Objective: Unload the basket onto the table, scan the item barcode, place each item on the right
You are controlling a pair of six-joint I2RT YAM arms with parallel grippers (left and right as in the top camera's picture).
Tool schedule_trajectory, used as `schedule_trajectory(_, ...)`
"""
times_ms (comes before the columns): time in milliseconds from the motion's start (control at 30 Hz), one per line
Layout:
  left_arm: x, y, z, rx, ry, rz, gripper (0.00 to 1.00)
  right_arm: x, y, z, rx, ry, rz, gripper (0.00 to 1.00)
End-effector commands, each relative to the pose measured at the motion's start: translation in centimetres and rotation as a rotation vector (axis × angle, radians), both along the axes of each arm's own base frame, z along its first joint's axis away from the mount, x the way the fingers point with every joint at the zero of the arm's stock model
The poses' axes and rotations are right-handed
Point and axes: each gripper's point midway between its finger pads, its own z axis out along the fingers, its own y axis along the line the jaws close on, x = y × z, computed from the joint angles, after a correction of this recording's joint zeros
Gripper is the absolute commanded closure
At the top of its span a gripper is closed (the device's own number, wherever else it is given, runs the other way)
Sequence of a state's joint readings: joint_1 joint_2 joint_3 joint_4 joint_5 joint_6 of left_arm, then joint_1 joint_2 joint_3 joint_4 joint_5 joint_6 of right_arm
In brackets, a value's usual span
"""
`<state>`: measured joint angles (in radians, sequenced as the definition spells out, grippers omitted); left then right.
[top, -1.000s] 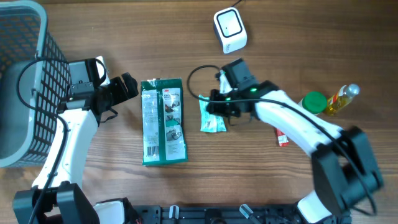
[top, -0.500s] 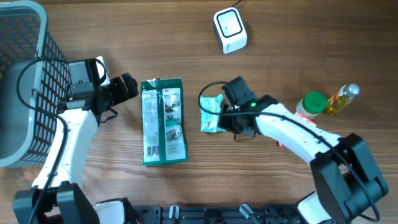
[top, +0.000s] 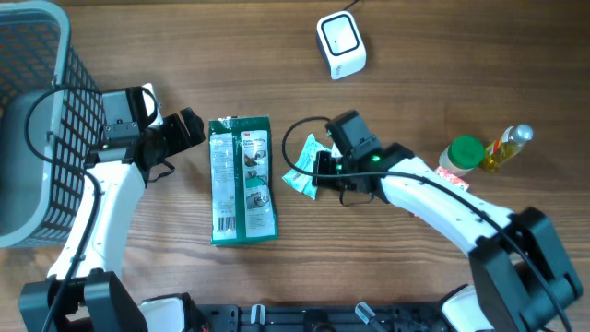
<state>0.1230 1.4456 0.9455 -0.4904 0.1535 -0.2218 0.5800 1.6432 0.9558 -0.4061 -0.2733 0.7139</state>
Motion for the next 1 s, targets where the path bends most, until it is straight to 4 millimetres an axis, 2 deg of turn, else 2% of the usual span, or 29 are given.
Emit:
schedule_trajectory(0, 0.2, 0.3, 0.3, 0.014, -0.012, -0.002, 0.0, 1.8, 0.8, 2.4, 0.06, -0.095, 0.042, 0.96)
schedule_trajectory(33, 0.2, 0.3, 0.4, 0.014, -0.012, -0.002, 0.0, 2.0, 0.8, 2.2, 0.065, -0.092, 0.041, 0.95)
schedule_trajectory(133, 0.2, 0.3, 0.3, 0.014, -0.012, -0.002, 0.0, 1.7, 0.6, 0.1, 0.04, -0.049, 0.038, 0.96)
schedule_trajectory(367, 0.2, 0.3, 0.3, 0.014, -0.012, -0.002, 0.0, -0.4, -1.3, -8.1, -0.088, 0.179, -0.054, 0.96)
schedule_trajectory(467, 0.2, 0.3, 0.3, 0.014, -0.012, -0.002, 0.0, -1.4, -1.3, -9.4, -0.09, 0.243, -0.061, 0.95)
schedule_trajectory(500, 0.2, 0.3, 0.4, 0.014, -0.012, -0.002, 0.0, -1.3, -1.1, -9.2, -0.078, 0.24, -0.053, 0.95)
schedule_trajectory(600, 0.2, 0.3, 0.3, 0.014, -0.012, -0.002, 0.0, 0.1, 0.5, -6.9, -0.017, 0.175, 0.011, 0.93)
schedule_trajectory(700, 0.2, 0.3, 0.4, 0.014, -0.012, -0.002, 0.0, 1.9, 1.7, -3.2, 0.037, 0.074, 0.042, 0.92)
schedule_trajectory(800, 0.2, 0.3, 0.3, 0.014, -0.012, -0.002, 0.0, 2.6, 2.1, -0.1, 0.078, -0.003, 0.05, 0.94)
schedule_trajectory(867, 0.2, 0.3, 0.4, 0.014, -0.012, -0.002, 0.0, 2.7, 2.2, 0.3, 0.082, -0.025, 0.066, 0.96)
schedule_trajectory(967, 0.2, 0.3, 0.3, 0.014, -0.012, -0.002, 0.0, 2.6, 2.2, -0.6, 0.082, -0.027, 0.068, 0.95)
